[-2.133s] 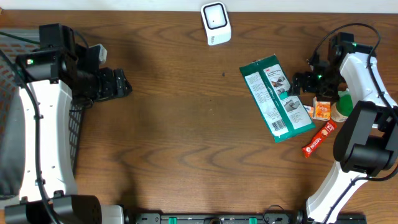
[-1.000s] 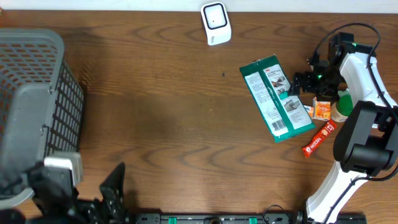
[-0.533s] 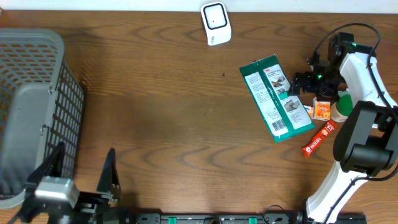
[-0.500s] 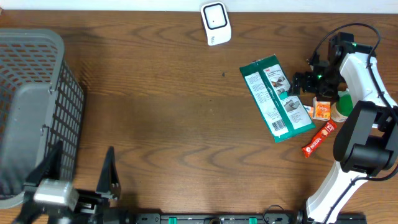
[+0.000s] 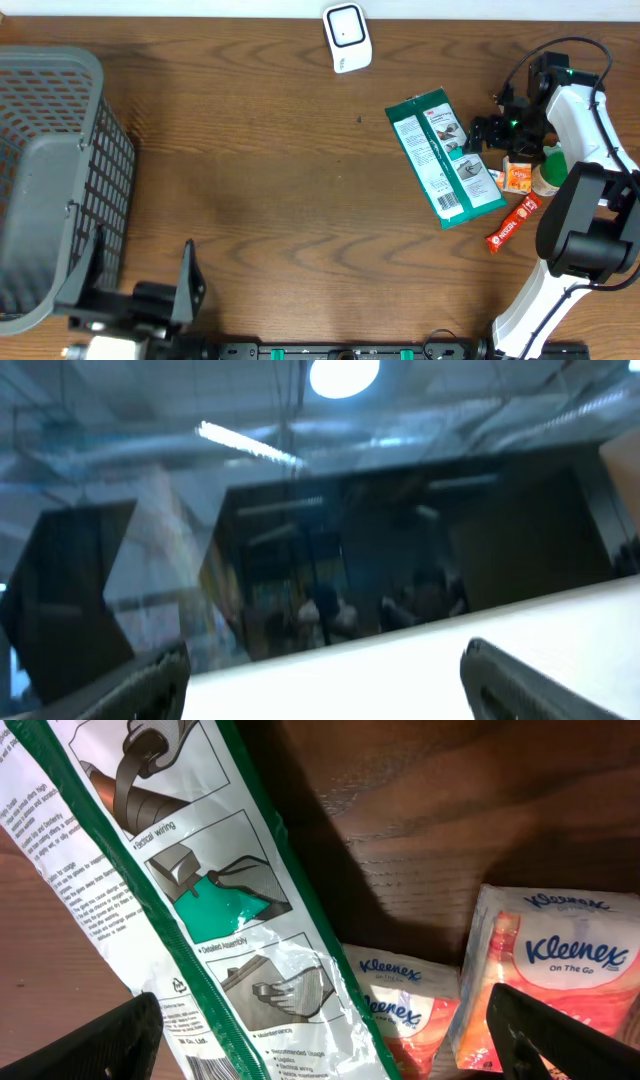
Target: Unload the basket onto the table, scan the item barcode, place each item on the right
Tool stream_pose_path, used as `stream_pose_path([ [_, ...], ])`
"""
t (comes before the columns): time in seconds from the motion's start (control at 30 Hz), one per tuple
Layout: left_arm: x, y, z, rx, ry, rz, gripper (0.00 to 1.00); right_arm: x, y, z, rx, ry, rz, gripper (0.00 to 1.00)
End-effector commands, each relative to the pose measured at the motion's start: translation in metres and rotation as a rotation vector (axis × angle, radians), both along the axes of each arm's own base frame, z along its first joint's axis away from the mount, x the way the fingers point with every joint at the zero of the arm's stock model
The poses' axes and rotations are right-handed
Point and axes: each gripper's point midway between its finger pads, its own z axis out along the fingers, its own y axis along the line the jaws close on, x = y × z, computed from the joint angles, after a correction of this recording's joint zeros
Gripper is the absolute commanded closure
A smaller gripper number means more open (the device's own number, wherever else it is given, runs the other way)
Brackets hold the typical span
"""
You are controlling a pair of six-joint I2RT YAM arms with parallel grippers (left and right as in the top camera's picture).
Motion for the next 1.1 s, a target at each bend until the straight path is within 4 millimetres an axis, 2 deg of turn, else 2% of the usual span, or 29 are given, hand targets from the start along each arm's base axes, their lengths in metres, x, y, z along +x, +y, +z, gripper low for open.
stream_pose_path([
  [0.0, 0.023, -0.001, -0.031, 0.003, 0.071, -0.018, 0.13, -0.001, 0.002, -0.001, 0.011, 0.005, -0.015, 0.01],
  [0.2, 0.059, 0.003, -0.084, -0.008, 0.144, -0.009, 0.13, -0.001, 0.002, -0.001, 0.011, 0.005, -0.015, 0.01],
  [0.47, 0.088, 0.008, -0.144, -0.02, 0.201, 0.006, 0.13, -0.001, 0.002, -0.001, 0.011, 0.005, -0.015, 0.01],
  [0.63, 0.1, 0.014, -0.175, -0.042, 0.274, 0.036, 0.13, -0.001, 0.002, -0.001, 0.011, 0.005, -0.015, 0.01],
  [0.83, 0.114, 0.017, -0.217, -0.056, 0.457, 0.045, 0.13, -0.001, 0.002, -0.001, 0.011, 0.005, -0.015, 0.01],
  [1.07, 0.118, 0.019, -0.286, -0.075, 0.744, 0.058, 0.13, -0.001, 0.002, -0.001, 0.011, 0.005, -0.015, 0.01],
])
